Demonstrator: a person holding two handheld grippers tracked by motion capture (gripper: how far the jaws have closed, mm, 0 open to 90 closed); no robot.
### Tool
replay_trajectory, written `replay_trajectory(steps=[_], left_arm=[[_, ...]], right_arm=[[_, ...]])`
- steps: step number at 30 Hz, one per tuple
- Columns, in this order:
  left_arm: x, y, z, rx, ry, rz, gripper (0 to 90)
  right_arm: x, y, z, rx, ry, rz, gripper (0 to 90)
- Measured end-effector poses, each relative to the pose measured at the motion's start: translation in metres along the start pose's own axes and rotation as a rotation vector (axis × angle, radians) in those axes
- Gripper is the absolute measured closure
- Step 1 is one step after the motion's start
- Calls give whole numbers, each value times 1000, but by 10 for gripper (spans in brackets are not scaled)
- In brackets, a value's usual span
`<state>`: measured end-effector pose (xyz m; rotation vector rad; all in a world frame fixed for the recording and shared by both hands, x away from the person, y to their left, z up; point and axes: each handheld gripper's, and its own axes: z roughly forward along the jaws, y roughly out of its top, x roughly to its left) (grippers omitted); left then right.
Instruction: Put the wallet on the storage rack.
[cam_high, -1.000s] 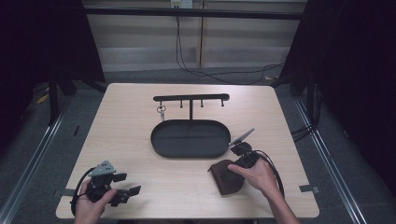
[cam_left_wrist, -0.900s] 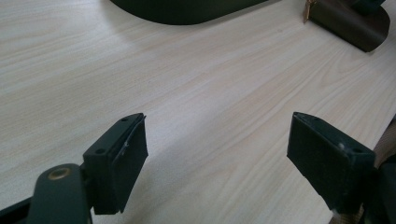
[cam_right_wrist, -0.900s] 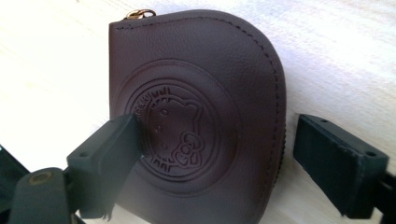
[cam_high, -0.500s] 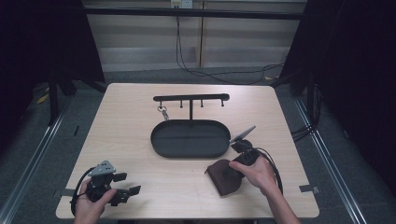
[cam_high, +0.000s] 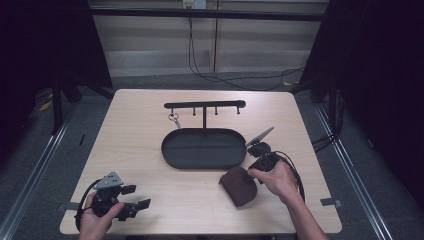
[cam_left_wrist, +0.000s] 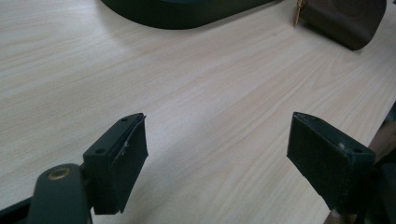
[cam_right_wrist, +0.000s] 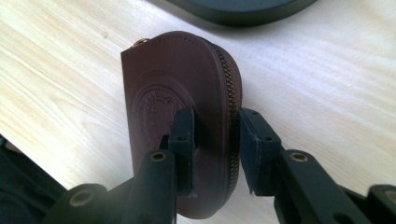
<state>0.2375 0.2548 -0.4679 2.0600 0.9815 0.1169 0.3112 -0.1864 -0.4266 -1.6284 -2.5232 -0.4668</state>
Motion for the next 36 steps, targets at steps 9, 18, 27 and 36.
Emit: replay_trajectory(steps=[9, 18, 27, 36], left_arm=[[1, 0, 0, -1, -3, -5, 200], [2, -1, 0, 2, 8, -9, 205], [0, 0, -1, -4, -8, 5, 209], [-2, 0, -1, 5, -16, 13, 212]], right_arm=[[0, 2, -17, -18, 15, 1, 751], [9, 8, -26, 12, -50, -26, 754], [14, 10, -46, 6, -86, -26, 755], [8, 14, -55, 10, -107, -7, 755]])
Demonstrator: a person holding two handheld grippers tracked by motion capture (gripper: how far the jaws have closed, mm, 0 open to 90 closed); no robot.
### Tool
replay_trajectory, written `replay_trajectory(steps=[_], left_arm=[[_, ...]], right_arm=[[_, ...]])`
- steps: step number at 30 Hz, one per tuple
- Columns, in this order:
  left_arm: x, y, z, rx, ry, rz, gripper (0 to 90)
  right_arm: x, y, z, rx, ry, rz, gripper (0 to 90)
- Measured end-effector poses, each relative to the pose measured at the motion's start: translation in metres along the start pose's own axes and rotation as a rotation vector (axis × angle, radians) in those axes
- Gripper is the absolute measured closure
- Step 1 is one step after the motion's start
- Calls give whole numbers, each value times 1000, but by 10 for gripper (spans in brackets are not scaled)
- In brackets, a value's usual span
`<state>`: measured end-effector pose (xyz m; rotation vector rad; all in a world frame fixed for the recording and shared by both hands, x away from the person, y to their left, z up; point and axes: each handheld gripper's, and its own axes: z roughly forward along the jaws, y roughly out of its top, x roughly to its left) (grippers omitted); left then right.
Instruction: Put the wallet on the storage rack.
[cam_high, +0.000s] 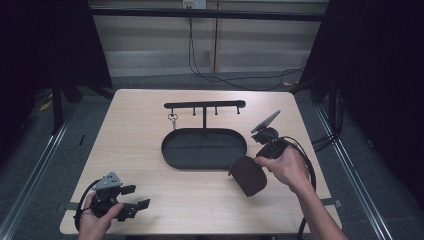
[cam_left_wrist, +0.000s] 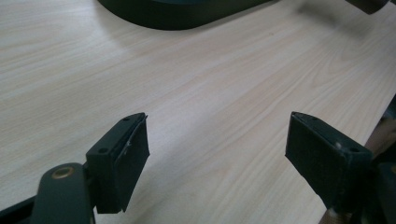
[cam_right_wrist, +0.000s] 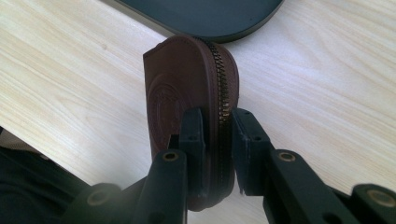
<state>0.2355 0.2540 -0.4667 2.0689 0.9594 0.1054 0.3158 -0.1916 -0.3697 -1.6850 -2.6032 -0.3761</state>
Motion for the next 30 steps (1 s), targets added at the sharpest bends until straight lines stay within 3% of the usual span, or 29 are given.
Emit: replay_trajectory(steps=[7, 18, 23, 30], left_arm=[[0, 1, 1, 1, -8, 0, 212], [-6, 0, -2, 1, -23, 33, 208], [-4, -1, -4, 1, -18, 20, 197], [-5, -1, -3, 7, -18, 22, 197]], right_arm=[[-4, 7, -4, -3, -28, 13, 753], [-6, 12, -16, -49, -11, 9, 753], [-6, 14, -25, -75, -38, 19, 753], [-11, 23, -30, -66, -60, 32, 753]])
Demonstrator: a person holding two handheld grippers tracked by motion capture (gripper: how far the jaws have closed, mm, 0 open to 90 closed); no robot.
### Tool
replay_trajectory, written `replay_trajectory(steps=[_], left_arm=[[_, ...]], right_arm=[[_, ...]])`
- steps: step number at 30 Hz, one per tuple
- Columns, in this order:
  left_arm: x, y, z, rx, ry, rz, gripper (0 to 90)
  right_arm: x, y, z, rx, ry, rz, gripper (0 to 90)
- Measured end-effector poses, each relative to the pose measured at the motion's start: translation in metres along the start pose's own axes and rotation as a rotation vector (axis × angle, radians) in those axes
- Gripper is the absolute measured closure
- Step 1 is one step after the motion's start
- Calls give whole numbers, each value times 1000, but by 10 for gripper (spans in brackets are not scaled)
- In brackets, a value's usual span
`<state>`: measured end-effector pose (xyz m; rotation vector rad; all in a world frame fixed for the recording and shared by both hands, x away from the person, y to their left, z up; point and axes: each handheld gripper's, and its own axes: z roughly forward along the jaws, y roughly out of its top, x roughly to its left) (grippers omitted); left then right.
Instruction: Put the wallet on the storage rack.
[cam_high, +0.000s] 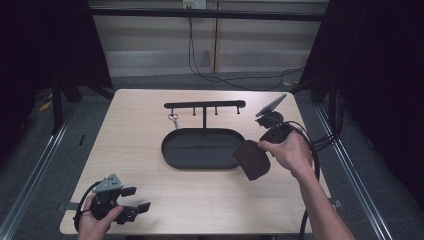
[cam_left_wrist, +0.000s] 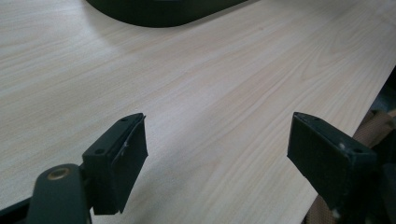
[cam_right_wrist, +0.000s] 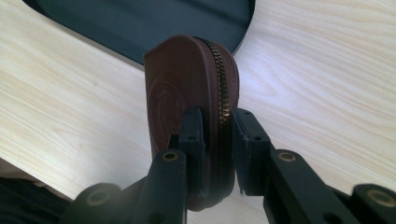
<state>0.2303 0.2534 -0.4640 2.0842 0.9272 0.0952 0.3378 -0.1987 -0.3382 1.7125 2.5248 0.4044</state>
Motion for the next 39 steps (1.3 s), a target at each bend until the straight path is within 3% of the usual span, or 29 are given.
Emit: replay_trajectory(steps=[11, 20, 29, 31, 34, 38, 39], left_arm=[[1, 0, 0, 1, -7, -13, 197], [1, 0, 0, -1, -10, 5, 197], [1, 0, 0, 3, -11, 11, 197], [0, 1, 1, 7, -11, 16, 197], [0, 1, 1, 11, -12, 19, 197], [0, 0, 2, 12, -10, 14, 197], [0, 1, 2, 10, -12, 17, 197]], right_arm=[[0, 24, -5, 8, -19, 32, 750], [1, 42, -7, -3, -38, 50, 750], [-10, 53, 2, -64, 38, 104, 751], [-11, 54, 2, -95, 24, 108, 751], [-12, 55, 4, -100, 41, 112, 751], [-18, 57, 7, -131, 49, 159, 752], [-21, 58, 10, -134, 77, 176, 751]])
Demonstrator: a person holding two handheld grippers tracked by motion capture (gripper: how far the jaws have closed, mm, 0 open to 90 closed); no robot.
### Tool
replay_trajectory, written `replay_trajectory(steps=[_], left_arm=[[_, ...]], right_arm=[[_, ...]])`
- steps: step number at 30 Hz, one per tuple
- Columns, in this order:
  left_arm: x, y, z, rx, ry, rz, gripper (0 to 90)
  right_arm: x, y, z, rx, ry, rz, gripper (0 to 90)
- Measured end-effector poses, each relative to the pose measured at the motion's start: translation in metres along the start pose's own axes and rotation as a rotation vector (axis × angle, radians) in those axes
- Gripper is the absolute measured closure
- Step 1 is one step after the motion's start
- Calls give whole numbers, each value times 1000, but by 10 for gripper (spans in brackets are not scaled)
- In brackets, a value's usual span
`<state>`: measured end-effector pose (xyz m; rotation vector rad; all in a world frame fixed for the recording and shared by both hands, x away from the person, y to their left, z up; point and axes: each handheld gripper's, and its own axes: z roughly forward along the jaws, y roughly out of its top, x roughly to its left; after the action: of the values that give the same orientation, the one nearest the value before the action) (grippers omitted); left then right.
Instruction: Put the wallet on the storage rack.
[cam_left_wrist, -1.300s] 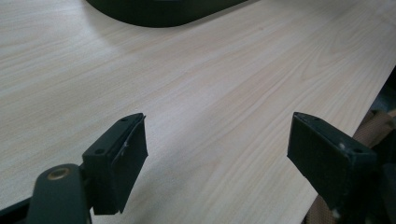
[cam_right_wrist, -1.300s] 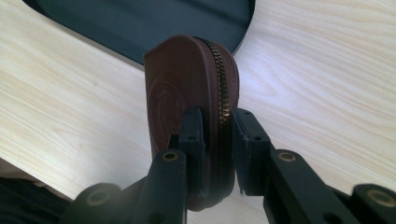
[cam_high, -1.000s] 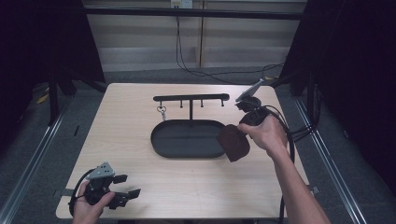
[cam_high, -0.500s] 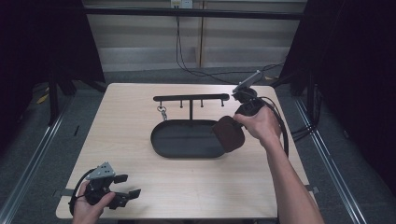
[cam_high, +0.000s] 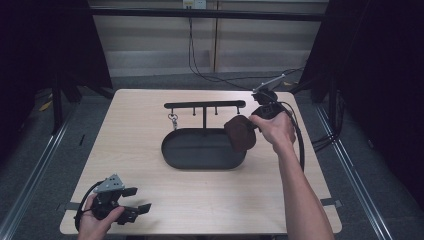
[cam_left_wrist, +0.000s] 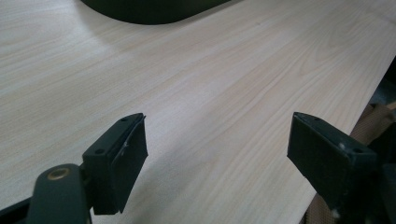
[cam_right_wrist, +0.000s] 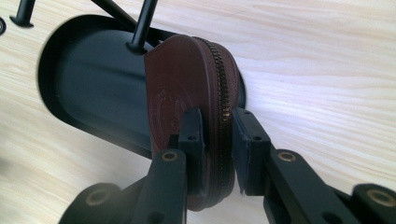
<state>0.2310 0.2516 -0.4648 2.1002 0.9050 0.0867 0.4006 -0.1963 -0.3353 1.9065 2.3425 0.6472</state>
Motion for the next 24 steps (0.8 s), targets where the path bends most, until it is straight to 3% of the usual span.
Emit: replay_trajectory(steps=[6, 8, 14, 24], left_arm=[[1, 0, 1, 11, 3, 2, 197], [0, 0, 1, 11, 8, 1, 198], [1, 0, 1, 11, 16, -1, 199], [0, 0, 0, 9, 11, 0, 199]], right_arm=[[-6, 2, 12, -2, 38, 30, 751], [-8, 2, 20, -19, 67, 41, 751], [-9, 0, 33, -58, 85, 74, 751], [-17, -6, 62, -24, 161, 141, 751]])
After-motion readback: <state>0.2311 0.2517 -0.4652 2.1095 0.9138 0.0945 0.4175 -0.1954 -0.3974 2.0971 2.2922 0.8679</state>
